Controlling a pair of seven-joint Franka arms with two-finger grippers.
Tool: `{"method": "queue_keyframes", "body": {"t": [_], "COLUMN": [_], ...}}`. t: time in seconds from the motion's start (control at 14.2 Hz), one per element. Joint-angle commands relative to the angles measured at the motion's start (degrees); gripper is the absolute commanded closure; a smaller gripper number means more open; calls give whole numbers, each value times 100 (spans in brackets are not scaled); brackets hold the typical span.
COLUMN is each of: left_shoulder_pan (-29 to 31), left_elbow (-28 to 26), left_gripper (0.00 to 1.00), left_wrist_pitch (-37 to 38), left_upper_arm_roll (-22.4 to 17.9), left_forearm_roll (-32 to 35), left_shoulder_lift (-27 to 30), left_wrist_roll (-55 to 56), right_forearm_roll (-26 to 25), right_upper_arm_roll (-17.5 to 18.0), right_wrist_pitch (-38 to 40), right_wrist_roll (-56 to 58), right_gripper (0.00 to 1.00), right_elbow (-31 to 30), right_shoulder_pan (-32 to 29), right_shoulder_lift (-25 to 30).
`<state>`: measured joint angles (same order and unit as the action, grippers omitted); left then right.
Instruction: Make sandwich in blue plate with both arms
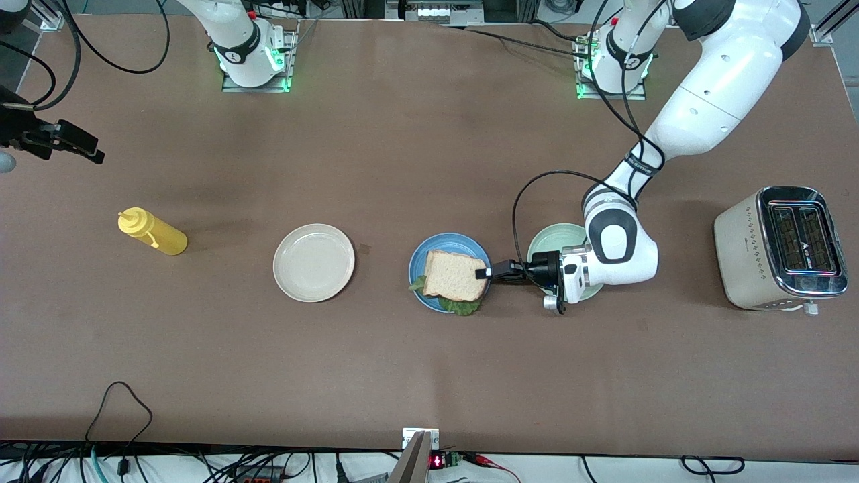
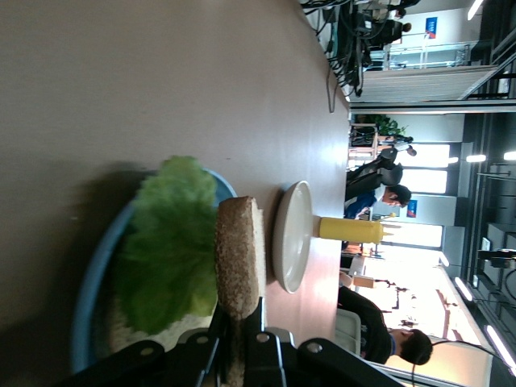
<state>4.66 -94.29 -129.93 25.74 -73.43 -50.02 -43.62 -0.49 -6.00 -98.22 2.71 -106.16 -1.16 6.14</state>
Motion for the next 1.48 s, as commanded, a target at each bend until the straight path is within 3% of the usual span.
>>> {"method": "queue_keyframes", "body": {"t": [0.0, 0.14, 0.49, 0.63, 1.06, 1.41], "left_shoulder_pan": [-193, -167, 8, 26, 306, 492], "left_elbow": [121, 78, -98, -90, 50, 805], "left_gripper": [0, 0, 0, 0, 0, 0], "left_wrist_pitch": [-15, -6, 238, 809, 2785, 4360], "left_upper_arm_roll": [-183, -244, -323, -542, -930, -948], "left_forearm_roll": [83, 275, 1794, 2671, 6222, 7534], "left_shoulder_lift": [18, 210, 834, 1212, 2311, 3023], "left_wrist_roll": [-120, -94, 265, 774, 1910, 1893], "right_forearm_roll": [-75, -75, -75, -75, -83, -92], "right_upper_arm_roll": [29, 29, 29, 29, 29, 38], "right_wrist_pitch": [14, 5, -30, -48, -75, -75], "right_wrist_roll": [19, 19, 19, 19, 19, 19], "right_gripper": [0, 0, 0, 0, 0, 0], "right_elbow": [-45, -45, -45, -45, -37, -10], "right_shoulder_pan": [1, -8, -8, -8, -8, 10], "right_shoulder_lift": [63, 46, 37, 19, 2, 10]}}
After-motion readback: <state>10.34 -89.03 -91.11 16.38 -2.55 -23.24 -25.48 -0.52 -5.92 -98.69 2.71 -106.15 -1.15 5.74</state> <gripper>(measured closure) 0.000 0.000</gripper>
